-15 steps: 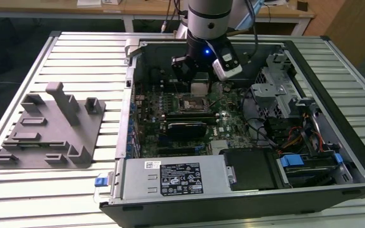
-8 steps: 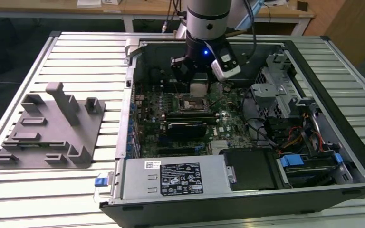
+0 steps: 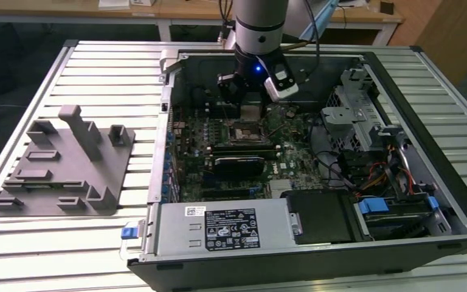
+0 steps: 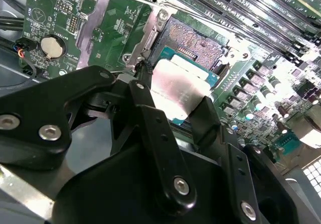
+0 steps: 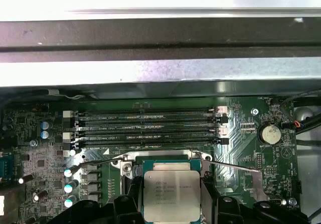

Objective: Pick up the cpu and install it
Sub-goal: 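Pick up the cpu and move it towards the insertion slot, then place the cpu into insertion slot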

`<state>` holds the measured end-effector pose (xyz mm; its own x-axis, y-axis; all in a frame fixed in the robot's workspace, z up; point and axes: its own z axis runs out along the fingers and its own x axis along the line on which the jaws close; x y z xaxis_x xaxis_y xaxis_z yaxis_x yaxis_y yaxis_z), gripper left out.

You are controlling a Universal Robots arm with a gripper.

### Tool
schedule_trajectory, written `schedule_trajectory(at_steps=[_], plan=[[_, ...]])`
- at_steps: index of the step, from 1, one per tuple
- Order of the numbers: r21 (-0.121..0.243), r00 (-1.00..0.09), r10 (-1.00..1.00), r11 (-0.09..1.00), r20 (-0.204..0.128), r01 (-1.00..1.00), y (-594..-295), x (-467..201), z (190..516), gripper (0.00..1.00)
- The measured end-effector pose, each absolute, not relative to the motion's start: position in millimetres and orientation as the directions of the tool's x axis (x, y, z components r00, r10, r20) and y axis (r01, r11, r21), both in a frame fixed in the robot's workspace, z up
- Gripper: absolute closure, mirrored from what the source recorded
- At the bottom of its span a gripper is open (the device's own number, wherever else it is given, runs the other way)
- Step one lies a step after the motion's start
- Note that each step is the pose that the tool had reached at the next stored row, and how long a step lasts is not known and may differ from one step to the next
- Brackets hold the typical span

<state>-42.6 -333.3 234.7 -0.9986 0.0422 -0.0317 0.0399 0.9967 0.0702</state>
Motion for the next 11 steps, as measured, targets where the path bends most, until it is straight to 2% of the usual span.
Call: schedule_trajectory(at_steps=[11], plan=[[0.07, -0.999, 0.042, 0.997, -0.032, 0.04, -334.9, -42.6, 234.7, 0.46]])
